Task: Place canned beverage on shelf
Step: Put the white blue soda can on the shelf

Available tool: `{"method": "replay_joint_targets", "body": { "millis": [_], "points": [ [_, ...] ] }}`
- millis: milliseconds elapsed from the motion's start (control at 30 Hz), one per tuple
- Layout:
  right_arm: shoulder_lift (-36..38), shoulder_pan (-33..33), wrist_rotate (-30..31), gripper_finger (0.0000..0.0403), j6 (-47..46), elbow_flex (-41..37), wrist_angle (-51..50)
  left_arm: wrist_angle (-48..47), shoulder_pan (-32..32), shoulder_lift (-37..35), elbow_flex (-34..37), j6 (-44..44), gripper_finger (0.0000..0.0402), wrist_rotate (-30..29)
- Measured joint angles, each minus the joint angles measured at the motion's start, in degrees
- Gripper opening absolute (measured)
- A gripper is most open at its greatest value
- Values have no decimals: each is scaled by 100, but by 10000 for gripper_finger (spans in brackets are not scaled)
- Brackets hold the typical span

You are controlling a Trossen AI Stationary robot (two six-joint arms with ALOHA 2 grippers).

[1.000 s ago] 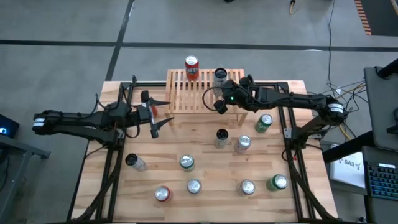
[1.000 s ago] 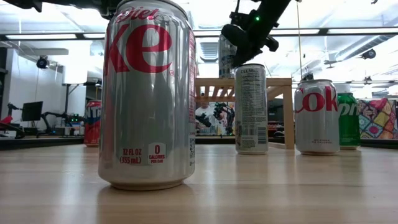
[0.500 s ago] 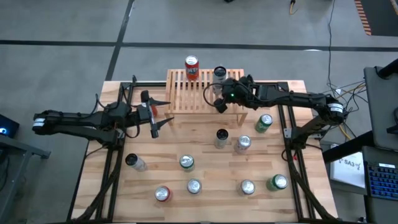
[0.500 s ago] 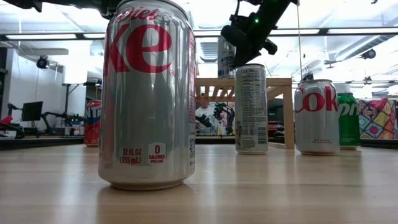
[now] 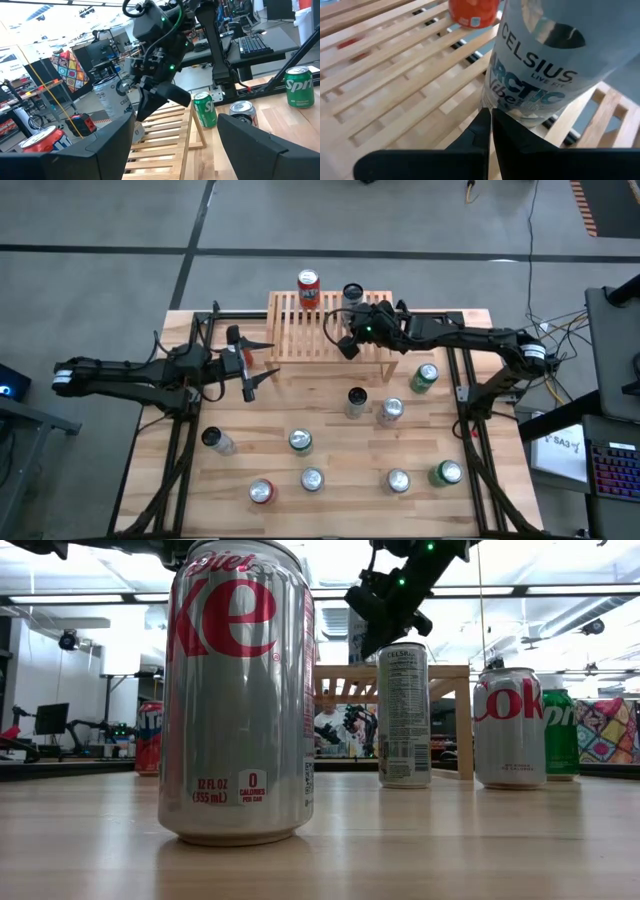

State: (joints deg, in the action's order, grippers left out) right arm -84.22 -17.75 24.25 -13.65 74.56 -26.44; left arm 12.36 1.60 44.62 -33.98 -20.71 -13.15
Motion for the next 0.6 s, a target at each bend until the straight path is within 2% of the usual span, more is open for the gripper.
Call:
{"method": "replay_joint_targets", "body": {
  "millis": [433,600],
  "points": [
    [-34,71,-24,9,-201,0,66,-2,1,2,0,0,272,0],
    [-141,99,-24,9,-213,0,451,-2,1,2,0,0,272,0]
  ]
}}
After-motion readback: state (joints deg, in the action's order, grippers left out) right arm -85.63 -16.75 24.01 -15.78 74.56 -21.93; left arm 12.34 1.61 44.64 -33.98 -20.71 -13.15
